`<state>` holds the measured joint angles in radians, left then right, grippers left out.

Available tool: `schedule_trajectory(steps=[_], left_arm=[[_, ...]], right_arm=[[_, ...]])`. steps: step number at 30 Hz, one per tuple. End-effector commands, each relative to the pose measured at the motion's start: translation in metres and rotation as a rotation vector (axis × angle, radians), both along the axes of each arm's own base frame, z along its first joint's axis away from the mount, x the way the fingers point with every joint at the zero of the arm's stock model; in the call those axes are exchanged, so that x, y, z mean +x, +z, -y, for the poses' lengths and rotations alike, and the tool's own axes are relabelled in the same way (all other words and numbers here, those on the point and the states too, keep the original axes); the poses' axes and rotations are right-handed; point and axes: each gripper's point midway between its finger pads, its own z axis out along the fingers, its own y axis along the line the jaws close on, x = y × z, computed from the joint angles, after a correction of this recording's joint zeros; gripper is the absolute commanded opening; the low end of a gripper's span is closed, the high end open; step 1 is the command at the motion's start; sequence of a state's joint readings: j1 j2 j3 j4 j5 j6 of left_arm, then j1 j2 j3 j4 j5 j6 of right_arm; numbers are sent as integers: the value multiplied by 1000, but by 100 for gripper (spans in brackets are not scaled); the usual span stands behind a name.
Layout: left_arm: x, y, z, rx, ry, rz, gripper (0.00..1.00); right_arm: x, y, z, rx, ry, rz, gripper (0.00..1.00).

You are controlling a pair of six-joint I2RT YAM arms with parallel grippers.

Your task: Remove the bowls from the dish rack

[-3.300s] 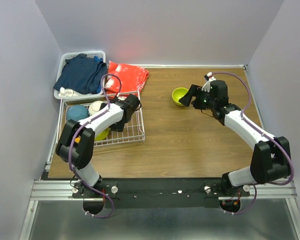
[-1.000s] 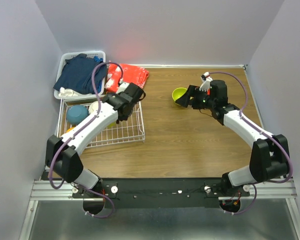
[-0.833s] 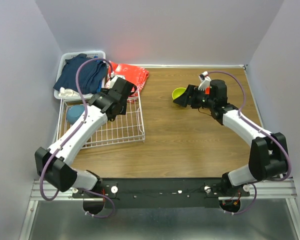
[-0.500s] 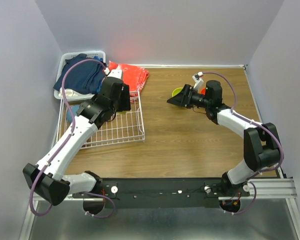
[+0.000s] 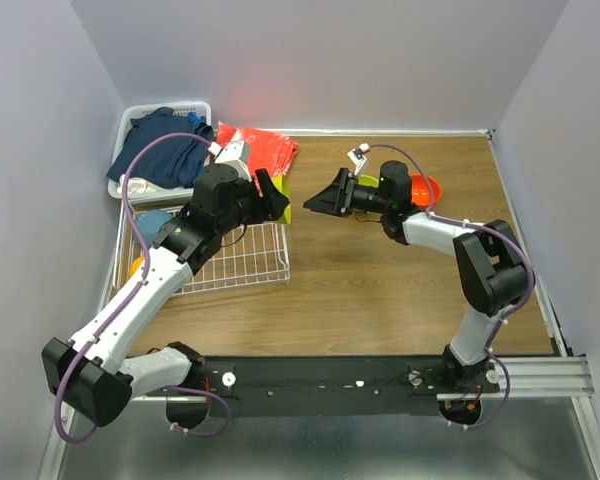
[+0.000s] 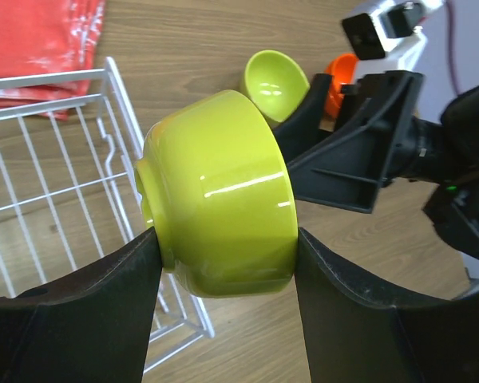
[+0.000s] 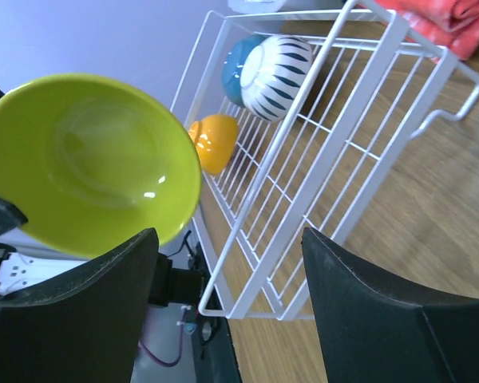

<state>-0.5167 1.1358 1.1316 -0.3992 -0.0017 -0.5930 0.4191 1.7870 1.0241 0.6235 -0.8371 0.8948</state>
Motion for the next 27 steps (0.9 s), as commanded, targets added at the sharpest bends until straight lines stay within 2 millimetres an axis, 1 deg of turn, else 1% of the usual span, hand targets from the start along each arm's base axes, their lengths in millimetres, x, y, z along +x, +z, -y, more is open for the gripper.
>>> schedule_trajectory(steps=[1,2,3,7,10,11,13,14,16,17,18,19,20,21,22,23,24,25,26,27], left_arm=[[-1,33,20,-164,-66,82,33],[-2,28,22,-172,-73,74,33],[-2,33,24,-203,-73,86,33],[-2,28,29,-245,-81,70,33],[-1,24,31,-253,-82,63,33],[-1,21,32,-255,-84,58,33],[-1,22,33,-262,-91,60,33],[-1,21,34,-260,-92,59,33],[-2,18,34,-258,-98,54,33],[-2,16,34,-252,-100,55,34],[-2,16,33,-247,-100,56,36],[-1,14,32,-236,-94,55,40],[-2,14,30,-223,-91,63,51],[-1,13,27,-205,-82,68,59],[-1,10,20,-176,-54,67,66],[1,11,15,-152,-35,77,80],[1,9,8,-108,-25,94,86],[-2,10,0,-78,-6,101,92],[2,13,-13,-35,52,126,99],[-2,13,-23,17,65,144,99]], right_arm=[[-4,21,-18,90,78,26,79],[-4,20,-19,92,83,25,78],[-4,19,-23,92,92,20,77],[-8,21,-30,108,124,24,73],[-10,21,-33,109,138,27,67],[-10,20,-34,106,139,24,61],[-11,19,-35,105,145,19,52],[-10,17,-35,104,145,16,42],[-11,16,-35,101,147,15,31],[-11,16,-35,97,147,15,19],[-11,17,-35,93,145,17,14],[-9,12,-34,70,137,15,9],[-9,10,-33,54,130,13,1],[-7,14,-33,42,122,28,1],[-5,5,-30,-1,104,21,1],[-4,2,-30,-25,95,22,1],[0,4,-29,-47,79,32,1],[7,3,-26,-87,40,77,1],[7,-9,-21,-145,24,30,1],[10,-12,-18,-180,5,29,1]])
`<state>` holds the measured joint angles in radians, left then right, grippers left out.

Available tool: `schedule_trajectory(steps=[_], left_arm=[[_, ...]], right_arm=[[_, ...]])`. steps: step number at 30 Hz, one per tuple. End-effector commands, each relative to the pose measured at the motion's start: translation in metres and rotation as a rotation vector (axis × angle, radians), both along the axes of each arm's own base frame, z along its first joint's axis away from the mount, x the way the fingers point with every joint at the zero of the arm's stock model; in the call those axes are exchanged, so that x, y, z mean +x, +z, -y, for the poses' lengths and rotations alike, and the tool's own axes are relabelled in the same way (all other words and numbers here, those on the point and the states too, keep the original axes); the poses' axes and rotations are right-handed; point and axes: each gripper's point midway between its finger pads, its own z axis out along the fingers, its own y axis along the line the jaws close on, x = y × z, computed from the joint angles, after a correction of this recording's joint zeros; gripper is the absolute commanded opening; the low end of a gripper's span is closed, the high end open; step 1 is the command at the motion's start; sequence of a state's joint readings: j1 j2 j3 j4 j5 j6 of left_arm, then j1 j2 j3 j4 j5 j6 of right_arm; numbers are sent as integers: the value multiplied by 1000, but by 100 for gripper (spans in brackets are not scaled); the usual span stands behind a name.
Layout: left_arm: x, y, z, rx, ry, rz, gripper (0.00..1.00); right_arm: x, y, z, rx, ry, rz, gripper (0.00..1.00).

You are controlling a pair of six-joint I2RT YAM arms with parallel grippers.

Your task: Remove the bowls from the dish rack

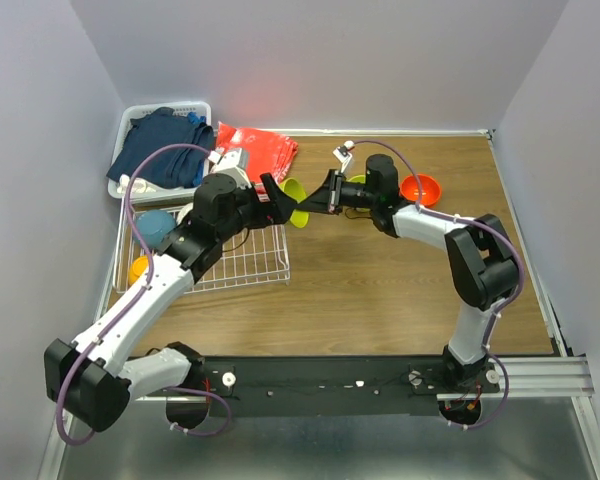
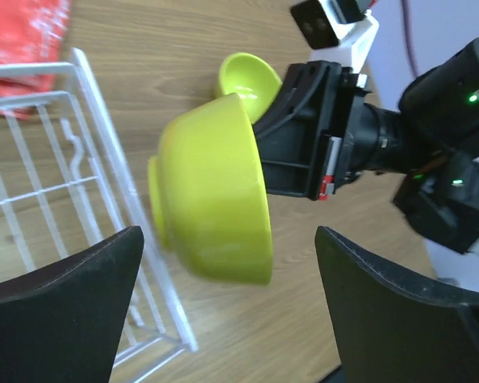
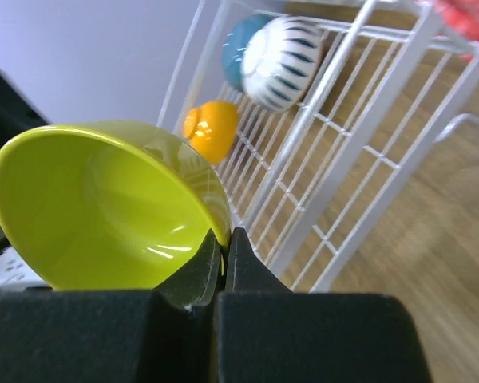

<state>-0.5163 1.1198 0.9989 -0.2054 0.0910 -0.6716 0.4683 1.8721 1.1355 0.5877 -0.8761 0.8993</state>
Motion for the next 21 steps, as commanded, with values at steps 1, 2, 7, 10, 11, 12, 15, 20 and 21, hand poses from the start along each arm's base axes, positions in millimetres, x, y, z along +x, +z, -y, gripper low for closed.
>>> schedule_trajectory(steps=[1,2,7,10,11,12,15,20,21], left_arm=[[0,24,-53,180,162,141,99],[2,27,-67,222,217,160,99],[-8,30,-125,456,377,223,99],[-16,26,-155,559,477,228,99],[-18,19,-163,602,490,223,99],[-20,17,-167,616,506,222,99],[-25,10,-180,650,551,217,99],[-26,-4,-184,677,559,205,99],[-27,-7,-183,681,554,202,99]], right_arm=[[13,-17,15,-236,-91,53,1],[22,-22,21,-284,-143,50,1],[43,-44,64,-515,-274,10,1],[67,-39,98,-619,-388,34,1],[73,-40,115,-681,-442,24,1],[80,-39,130,-714,-485,20,1],[98,-42,171,-821,-587,-13,1],[108,-58,211,-905,-622,-122,1],[111,-61,217,-916,-628,-139,1]])
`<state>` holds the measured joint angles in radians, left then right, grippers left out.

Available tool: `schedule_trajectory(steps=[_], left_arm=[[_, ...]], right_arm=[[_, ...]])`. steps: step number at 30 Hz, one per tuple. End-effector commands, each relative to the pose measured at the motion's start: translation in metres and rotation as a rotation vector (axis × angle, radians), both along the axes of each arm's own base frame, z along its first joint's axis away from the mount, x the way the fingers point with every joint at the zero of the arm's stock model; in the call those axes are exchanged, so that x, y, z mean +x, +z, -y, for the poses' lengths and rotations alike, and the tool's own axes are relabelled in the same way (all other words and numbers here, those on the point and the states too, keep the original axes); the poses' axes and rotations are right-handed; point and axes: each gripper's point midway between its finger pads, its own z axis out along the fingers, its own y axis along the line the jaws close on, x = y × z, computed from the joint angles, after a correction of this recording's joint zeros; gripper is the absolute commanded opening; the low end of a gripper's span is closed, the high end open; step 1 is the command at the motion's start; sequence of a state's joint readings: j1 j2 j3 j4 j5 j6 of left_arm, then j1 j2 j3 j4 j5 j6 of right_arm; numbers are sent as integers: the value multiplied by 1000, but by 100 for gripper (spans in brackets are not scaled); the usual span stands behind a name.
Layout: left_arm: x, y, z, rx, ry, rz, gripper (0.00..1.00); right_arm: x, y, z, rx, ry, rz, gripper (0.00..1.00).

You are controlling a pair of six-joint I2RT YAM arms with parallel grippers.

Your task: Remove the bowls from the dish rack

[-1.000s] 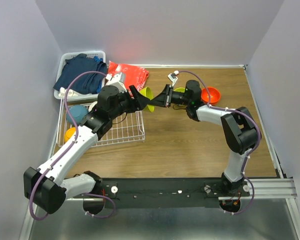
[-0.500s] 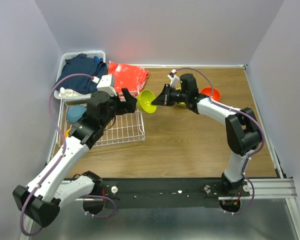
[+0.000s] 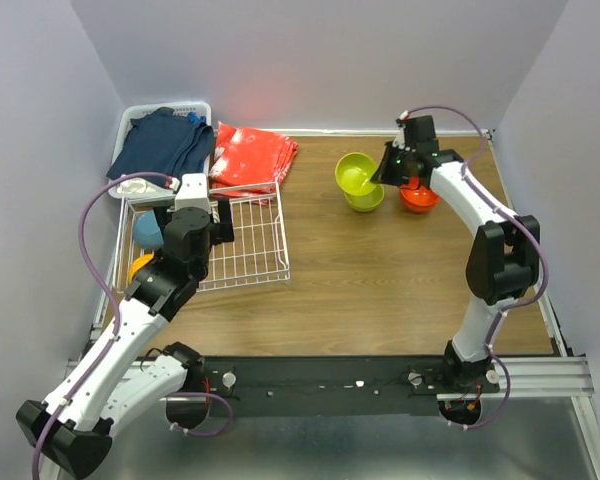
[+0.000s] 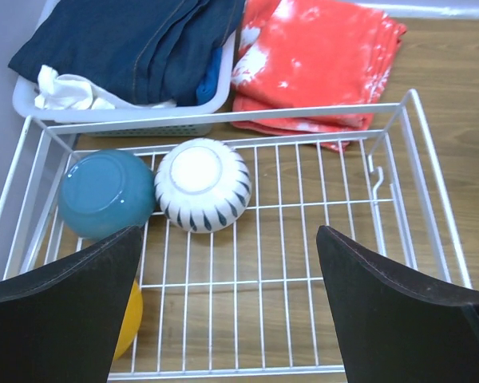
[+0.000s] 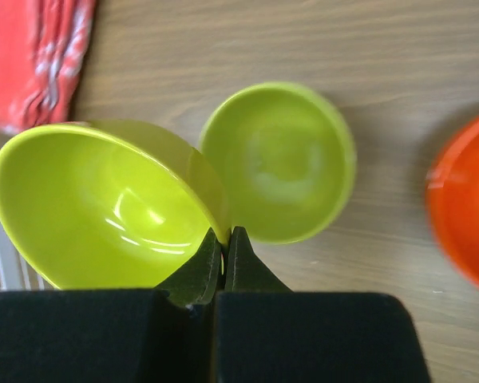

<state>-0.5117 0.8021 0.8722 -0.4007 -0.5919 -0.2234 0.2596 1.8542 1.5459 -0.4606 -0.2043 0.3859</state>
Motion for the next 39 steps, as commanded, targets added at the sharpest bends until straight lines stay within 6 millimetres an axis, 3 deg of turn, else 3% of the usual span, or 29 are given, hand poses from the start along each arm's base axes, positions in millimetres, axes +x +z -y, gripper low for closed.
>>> schedule_trajectory(steps=[1,15,19,20,23,27,32,39], left_arm=[[-3,-7,-17,68,63,-13,99],[-9,-2,-22,57,61,39,99],[-9,-2,-21,57,56,38,99],[-9,-3,-21,57,55,37,99],[-9,-2,-21,54,55,42,99],[-9,-3,-20,55,49,38,99],[-9,-5,-19,56,44,34,99],[-8,-7,-17,58,34,24,99]], right_arm=[[8,-21,41,-127,-81,-111,1],[17,-63,59,-205,-123,-234,5],[20,-65,59,-210,-127,-231,15],[21,-65,59,-207,-129,-224,23],[23,-63,56,-190,-119,-220,33],[23,-66,49,-160,-97,-225,39],[22,-54,52,-167,-105,-201,43],[15,-10,57,-161,-122,-107,46]])
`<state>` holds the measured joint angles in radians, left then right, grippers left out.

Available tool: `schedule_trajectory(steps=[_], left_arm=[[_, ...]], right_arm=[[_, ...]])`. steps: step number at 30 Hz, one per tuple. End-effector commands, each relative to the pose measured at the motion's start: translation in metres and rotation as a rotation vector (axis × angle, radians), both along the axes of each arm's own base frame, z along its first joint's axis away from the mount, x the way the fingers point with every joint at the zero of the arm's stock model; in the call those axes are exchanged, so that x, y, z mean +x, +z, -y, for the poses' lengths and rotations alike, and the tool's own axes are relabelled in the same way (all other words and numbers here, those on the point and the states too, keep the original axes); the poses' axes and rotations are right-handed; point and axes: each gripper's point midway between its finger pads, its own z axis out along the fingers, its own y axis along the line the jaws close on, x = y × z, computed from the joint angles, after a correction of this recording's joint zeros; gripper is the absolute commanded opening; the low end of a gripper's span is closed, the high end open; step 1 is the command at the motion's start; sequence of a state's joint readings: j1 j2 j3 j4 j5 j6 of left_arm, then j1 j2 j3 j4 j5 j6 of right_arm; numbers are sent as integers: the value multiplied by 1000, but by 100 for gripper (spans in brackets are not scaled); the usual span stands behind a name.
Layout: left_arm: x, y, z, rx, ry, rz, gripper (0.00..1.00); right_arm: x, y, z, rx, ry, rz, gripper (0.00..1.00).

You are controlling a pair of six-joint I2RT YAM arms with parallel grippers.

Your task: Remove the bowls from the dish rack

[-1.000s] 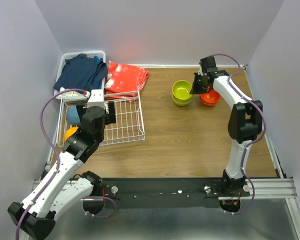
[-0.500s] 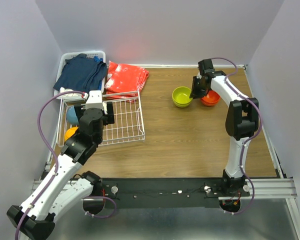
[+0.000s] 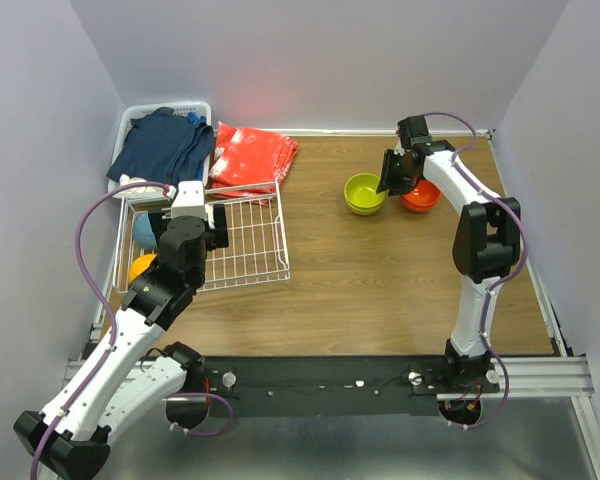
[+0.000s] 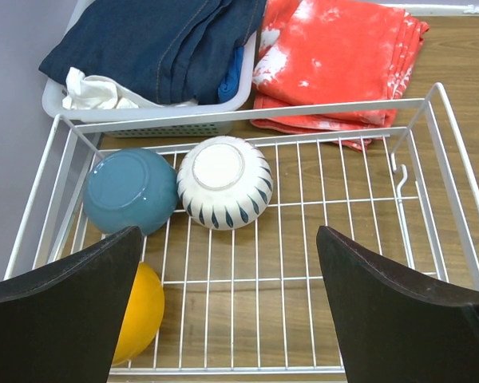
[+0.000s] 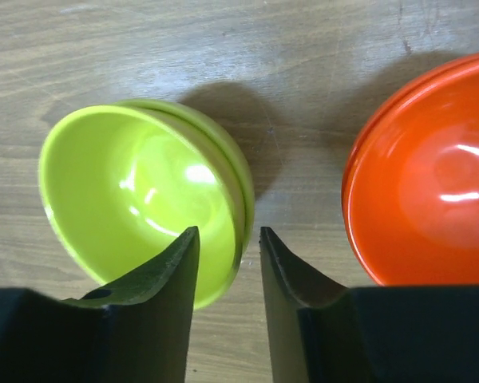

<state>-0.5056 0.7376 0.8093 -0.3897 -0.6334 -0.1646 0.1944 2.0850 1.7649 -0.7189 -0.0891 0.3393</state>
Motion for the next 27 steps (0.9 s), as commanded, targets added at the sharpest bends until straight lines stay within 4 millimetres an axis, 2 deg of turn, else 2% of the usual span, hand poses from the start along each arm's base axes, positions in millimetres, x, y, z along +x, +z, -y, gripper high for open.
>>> schedule_trajectory(steps=[1,2,8,11,12,14,15,17,18,19,21,22,23,24,25,26,27], left_arm=[[2,0,0,-3,1,11,99],[3,-2,2,-3,-5,4,99],[9,-15,6,34,-20,-56,99],[13,-24,13,72,-72,-94,99],[14,-27,15,84,-86,-105,99],[17,-37,21,112,-113,-150,99],[20,-35,22,127,-122,-162,99],[23,-49,22,171,-118,-242,99],[27,-43,22,182,-105,-248,99],[29,-58,20,222,-88,-320,99],[36,-55,18,254,-58,-356,99],[38,-70,17,299,-47,-427,99],[40,-72,14,325,-26,-448,99],[45,-69,14,336,-17,-456,99],[48,-81,13,375,-9,-511,99],[50,-84,13,396,-3,-530,99],[56,-80,11,406,21,-531,99]], right_arm=[[-5,62,6,12,-12,142,51],[-4,71,6,20,-10,176,59],[-29,111,11,42,2,351,80],[-38,128,15,50,-5,452,87],[-51,131,15,61,5,470,90],[-58,137,14,88,5,514,91],[-68,124,14,98,9,493,92],[-77,141,12,133,5,570,94],[-80,138,17,130,-18,584,96],[-91,133,20,136,-35,596,96],[-95,137,19,173,-53,653,98],[-101,125,20,179,-57,642,98],[-104,133,19,198,-64,672,98],[-106,132,17,210,-59,677,98],[-109,129,16,216,-53,672,98],[-110,130,16,232,-57,688,98],[-112,129,13,245,-47,687,98]])
